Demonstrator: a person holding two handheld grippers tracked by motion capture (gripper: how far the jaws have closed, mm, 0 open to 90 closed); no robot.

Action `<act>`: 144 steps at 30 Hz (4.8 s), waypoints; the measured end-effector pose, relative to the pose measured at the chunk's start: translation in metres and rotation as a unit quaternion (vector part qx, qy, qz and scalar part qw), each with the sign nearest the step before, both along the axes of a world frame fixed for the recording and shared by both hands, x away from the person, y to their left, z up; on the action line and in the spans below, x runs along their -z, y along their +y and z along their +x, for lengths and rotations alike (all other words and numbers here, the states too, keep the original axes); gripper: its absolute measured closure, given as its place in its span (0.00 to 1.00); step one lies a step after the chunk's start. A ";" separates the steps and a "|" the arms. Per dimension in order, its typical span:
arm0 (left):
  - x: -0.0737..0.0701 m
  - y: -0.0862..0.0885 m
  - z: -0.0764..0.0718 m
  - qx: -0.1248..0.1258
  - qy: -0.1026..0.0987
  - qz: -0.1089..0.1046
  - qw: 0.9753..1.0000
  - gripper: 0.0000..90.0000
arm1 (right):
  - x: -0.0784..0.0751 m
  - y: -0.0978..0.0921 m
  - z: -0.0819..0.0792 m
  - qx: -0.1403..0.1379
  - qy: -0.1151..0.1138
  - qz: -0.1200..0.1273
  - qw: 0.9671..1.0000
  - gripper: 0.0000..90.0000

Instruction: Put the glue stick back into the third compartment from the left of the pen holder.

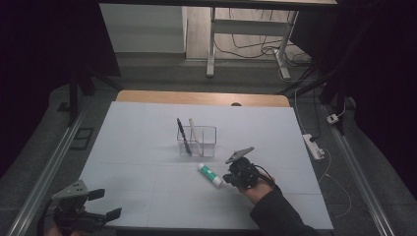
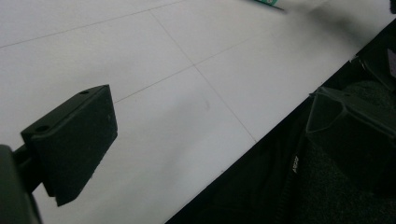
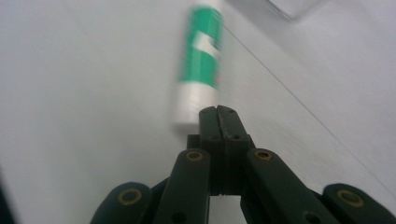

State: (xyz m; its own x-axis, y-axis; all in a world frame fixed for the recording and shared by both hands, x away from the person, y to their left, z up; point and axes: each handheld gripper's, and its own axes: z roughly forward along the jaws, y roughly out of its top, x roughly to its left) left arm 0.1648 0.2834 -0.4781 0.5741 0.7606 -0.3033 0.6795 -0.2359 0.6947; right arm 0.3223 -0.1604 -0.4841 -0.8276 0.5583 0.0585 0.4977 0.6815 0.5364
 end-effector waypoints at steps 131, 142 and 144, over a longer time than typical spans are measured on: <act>0.000 0.001 0.000 0.002 0.001 -0.003 1.000 0.02 | 0.022 0.026 0.088 0.172 0.006 -0.075 0.982 0.22; 0.000 0.001 0.001 0.002 0.001 -0.003 1.000 0.02 | 0.017 0.018 0.091 0.149 0.025 -0.095 0.984 0.71; 0.000 0.001 0.001 0.002 0.001 -0.003 1.000 0.02 | 0.016 0.016 0.091 0.146 0.029 -0.096 0.984 0.73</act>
State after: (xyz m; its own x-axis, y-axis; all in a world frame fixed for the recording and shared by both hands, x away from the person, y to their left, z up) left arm 0.1653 0.2840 -0.4783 0.5763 0.7568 -0.3084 0.6800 -0.2348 0.6946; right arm 0.4137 -0.1442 -0.5001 -0.6286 0.7772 -0.0283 0.7134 0.5907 0.3770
